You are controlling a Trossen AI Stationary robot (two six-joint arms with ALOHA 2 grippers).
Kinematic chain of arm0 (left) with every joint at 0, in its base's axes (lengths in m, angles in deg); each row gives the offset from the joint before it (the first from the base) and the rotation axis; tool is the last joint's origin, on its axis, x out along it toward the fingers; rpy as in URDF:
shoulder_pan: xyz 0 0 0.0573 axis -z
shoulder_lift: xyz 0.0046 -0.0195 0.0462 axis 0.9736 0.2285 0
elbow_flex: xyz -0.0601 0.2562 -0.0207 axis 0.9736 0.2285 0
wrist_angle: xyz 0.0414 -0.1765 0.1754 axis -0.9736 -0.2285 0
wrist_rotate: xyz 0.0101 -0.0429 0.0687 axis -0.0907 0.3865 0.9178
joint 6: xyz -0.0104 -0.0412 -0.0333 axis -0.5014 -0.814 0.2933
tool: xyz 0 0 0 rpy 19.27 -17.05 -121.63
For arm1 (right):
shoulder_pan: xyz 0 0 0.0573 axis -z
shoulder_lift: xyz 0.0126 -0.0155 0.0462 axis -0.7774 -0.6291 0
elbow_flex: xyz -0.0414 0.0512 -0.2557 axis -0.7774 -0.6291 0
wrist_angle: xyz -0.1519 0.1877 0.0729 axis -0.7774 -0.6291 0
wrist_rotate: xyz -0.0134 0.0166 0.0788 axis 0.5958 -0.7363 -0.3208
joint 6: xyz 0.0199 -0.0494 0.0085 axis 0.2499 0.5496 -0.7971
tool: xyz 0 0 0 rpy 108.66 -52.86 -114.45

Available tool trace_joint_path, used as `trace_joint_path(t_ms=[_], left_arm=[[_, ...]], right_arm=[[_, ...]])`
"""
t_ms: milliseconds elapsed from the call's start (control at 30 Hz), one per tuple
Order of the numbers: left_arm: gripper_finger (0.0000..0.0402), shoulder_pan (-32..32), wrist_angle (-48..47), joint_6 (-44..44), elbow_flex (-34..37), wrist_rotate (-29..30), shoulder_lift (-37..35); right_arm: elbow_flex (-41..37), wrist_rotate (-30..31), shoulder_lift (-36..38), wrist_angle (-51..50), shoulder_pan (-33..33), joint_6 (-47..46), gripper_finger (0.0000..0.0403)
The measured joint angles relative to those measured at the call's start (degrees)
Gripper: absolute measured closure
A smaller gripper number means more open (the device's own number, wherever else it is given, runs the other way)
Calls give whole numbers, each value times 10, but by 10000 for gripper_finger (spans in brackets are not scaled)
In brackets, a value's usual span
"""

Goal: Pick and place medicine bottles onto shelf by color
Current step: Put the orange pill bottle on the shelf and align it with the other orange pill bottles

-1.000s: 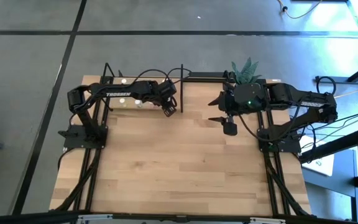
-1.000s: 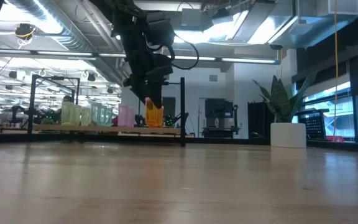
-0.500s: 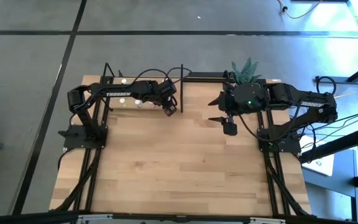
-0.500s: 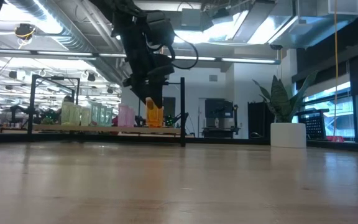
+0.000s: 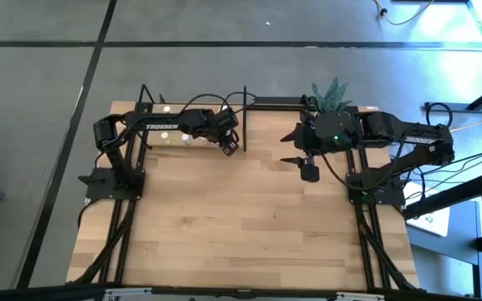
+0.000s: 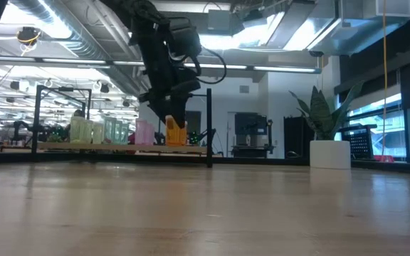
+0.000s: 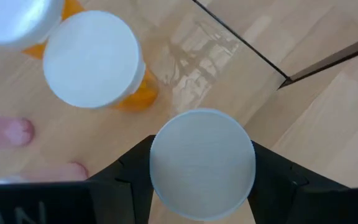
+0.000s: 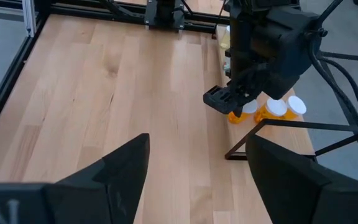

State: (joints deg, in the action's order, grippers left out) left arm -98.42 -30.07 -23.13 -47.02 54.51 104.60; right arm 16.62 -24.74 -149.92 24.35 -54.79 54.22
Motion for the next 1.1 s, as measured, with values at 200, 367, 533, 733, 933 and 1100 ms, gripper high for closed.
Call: trace_joint_path(t_ms=[200, 367, 533, 733, 933, 1100], left_arm=[[217, 0, 8, -8, 0, -2, 7], [214, 0, 8, -8, 0, 1, 7], [195, 0, 7, -14, 0, 5, 7], [150, 0, 4, -19, 0, 7, 9], [103, 0, 4, -19, 0, 8, 7], [94, 4, -18, -19, -9, -1, -7]], right_arm=[[0, 0, 0, 0, 2, 0, 136], [0, 13, 0, 0, 2, 0, 136], [0, 23, 0, 0, 2, 0, 136], [0, 22, 0, 0, 2, 0, 136], [0, 22, 0, 0, 2, 0, 136], [0, 21, 0, 0, 2, 0, 136]])
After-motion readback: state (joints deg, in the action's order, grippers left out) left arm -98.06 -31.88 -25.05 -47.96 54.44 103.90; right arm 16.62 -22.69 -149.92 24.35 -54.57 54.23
